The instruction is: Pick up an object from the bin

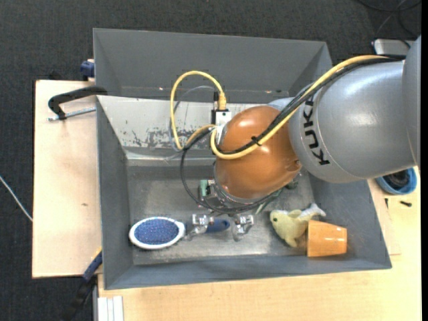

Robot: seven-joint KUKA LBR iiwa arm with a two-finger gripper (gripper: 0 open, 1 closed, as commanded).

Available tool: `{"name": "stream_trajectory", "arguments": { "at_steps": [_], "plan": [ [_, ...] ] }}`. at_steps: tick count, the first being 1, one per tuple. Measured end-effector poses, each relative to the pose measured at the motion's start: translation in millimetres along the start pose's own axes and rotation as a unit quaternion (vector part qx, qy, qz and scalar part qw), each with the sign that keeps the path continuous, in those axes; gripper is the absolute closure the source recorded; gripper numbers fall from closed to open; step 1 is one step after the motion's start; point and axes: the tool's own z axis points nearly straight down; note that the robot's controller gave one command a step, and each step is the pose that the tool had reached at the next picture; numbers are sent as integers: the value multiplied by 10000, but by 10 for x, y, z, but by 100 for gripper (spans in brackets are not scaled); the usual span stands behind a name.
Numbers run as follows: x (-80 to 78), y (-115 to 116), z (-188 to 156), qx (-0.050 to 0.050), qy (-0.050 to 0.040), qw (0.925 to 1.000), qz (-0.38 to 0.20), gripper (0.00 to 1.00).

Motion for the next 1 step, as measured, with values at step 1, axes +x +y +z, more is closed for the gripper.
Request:
{"name": "stream_trajectory", "arguments": {
  "at_steps": [1],
  "plan": [
    [294,-517,244,38,-24,9992,-394,0]
  ]
}}
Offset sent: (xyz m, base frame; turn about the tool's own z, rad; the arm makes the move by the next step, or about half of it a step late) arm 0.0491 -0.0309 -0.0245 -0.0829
